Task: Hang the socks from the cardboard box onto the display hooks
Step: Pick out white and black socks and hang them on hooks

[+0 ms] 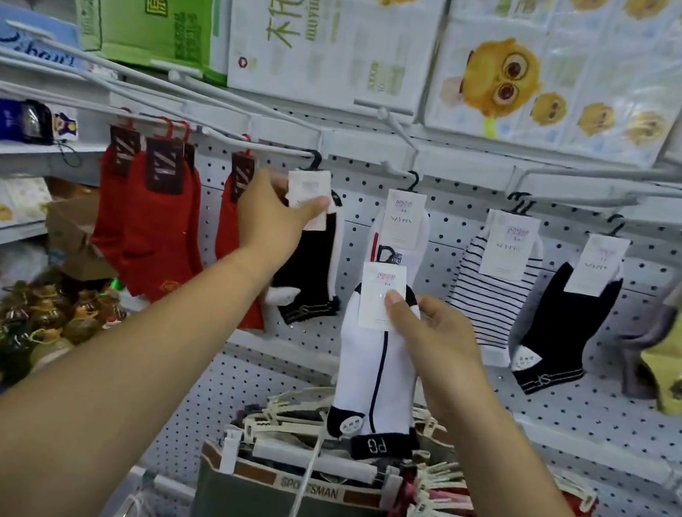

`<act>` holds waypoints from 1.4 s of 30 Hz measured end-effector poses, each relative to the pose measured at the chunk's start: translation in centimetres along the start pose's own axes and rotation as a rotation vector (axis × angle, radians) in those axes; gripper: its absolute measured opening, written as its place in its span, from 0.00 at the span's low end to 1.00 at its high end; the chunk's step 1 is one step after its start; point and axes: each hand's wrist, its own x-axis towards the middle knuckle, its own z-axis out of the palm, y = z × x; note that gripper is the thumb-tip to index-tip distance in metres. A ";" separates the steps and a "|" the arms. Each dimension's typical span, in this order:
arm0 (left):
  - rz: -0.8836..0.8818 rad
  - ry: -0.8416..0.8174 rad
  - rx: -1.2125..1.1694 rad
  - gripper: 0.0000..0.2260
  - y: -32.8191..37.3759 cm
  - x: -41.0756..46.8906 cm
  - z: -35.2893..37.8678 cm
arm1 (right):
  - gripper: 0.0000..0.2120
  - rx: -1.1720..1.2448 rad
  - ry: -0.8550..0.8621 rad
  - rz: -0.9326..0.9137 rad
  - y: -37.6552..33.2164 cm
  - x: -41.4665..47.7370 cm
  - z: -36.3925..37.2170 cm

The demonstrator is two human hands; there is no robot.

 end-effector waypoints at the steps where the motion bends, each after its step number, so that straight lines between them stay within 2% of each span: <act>1: -0.007 -0.002 -0.003 0.17 -0.4 0.2 -0.3 | 0.10 0.002 0.005 0.004 -0.1 0.0 0.2; 10: 0.011 -0.176 -0.162 0.11 -0.6 1.6 -2.1 | 0.08 -0.007 0.030 -0.027 -0.8 0.1 2.2; 12: 0.046 -0.242 -0.183 0.04 -0.2 1.9 -2.5 | 0.09 -0.004 0.034 -0.045 -0.9 0.2 2.5; 15: 0.026 -0.346 -0.140 0.04 -0.3 1.5 -3.7 | 0.16 0.009 0.052 -0.065 -0.8 0.7 2.9; 18: -0.038 -0.398 -0.100 0.04 -2.7 0.0 -5.2 | 0.33 -0.036 0.076 -0.089 -1.1 1.3 3.7; 19: -0.065 -0.399 -0.098 0.04 -3.9 -0.7 -5.8 | 0.34 -0.064 0.084 -0.104 -1.1 1.6 4.1; 20: -0.098 -0.397 -0.118 0.04 -5.0 -1.5 -6.4 | 0.30 -0.097 0.087 -0.132 -1.3 1.8 4.6; 22: -0.168 -0.388 -0.192 0.02 -6.9 -3.2 -7.5 | 0.14 -0.147 0.090 -0.196 -1.6 2.4 5.8; 24: -0.244 -0.341 -0.272 0.02 -8.2 -4.3 -8.4 | 0.09 -0.201 0.104 -0.253 -2.0 3.4 7.2; 27: -0.274 -0.266 -0.352 0.02 -9.2 -4.9 -9.5 | 0.08 -0.212 0.120 -0.365 -2.8 5.2 9.4; 31: -0.272 -0.217 -0.386 0.05 -9.0 -4.5 -10.5 | 0.11 -0.273 0.154 -0.437 -3.6 7.7 11.8; 39: -0.263 -0.294 -0.374 0.07 -8.9 -4.0 -11.2 | 0.10 -0.318 0.154 -0.357 -2.6 10.6 13.2; 42: -0.270 -0.314 -0.371 0.07 -8.8 -4.1 -10.9 | 0.13 -0.329 0.121 -0.285 -2.5 10.9 13.0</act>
